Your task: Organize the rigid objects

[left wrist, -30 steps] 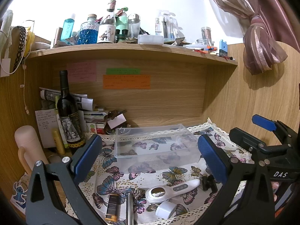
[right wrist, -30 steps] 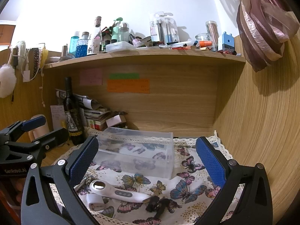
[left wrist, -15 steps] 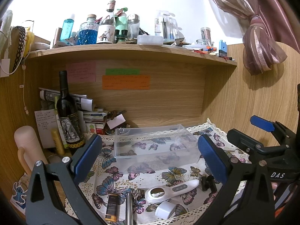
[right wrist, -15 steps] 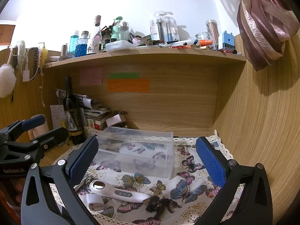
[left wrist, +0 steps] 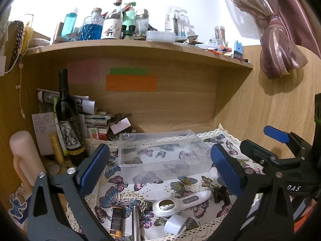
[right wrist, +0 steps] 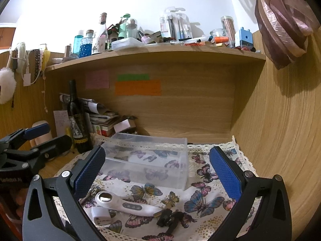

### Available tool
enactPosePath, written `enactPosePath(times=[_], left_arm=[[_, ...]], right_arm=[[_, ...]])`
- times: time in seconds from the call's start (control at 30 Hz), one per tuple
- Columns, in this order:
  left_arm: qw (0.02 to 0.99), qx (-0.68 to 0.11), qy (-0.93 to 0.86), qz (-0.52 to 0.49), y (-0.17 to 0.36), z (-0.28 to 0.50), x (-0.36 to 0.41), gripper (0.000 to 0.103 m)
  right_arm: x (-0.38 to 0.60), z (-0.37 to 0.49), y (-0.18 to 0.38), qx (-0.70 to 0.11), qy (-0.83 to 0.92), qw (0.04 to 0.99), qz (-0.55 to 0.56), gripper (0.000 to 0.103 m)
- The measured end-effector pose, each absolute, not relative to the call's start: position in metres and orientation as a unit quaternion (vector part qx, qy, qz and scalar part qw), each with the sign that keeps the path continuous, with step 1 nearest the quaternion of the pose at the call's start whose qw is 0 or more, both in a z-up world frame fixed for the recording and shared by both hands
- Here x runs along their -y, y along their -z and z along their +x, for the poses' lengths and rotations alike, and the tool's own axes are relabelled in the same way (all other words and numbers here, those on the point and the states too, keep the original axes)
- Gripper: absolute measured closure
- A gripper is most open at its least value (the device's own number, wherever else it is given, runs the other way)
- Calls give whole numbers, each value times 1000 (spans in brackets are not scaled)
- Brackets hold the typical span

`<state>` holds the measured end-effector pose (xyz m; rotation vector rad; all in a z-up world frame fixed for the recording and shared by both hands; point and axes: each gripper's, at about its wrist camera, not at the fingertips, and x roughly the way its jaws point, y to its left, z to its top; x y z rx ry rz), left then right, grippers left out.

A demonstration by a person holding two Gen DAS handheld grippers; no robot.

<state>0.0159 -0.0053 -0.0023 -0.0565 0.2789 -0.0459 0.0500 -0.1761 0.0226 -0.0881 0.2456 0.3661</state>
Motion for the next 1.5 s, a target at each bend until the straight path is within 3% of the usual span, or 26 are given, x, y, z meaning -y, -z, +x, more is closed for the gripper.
enactPosePath(times=[0.07,0.17,0.33,0.53,0.8,1.2,1.27,1.37,1.5], left_arm=[[989,-146,16,-30,4,19,1,14],[987,-158,3,-36,7,24,-12,16],[980,-194,-30,-45,24,29,-42,28],[963,-257,-65,-56,59,36,-74,43],[939,-331,-67,-68,103,37,-88,56],[918,-391,-32,-54,150,52,-67,57],[921,-386,-35,-38,150,51,-62,61],[923,-382,-32,-31,151,52,-60,80],[923,-381,-36,-32,149,53,-63,80]], right_arm=[[177,53,-21,-125,-176,975,-45,1],[181,59,-16,-139,-169,975,-44,11],[191,75,-1,-183,-165,968,-35,26],[199,91,27,-240,-154,958,-37,35],[208,101,65,-309,-154,938,-38,52],[206,100,94,-359,-162,918,-51,53],[204,106,98,-368,-159,915,-50,53],[206,113,104,-379,-158,911,-36,54],[210,112,103,-376,-149,914,-36,63]])
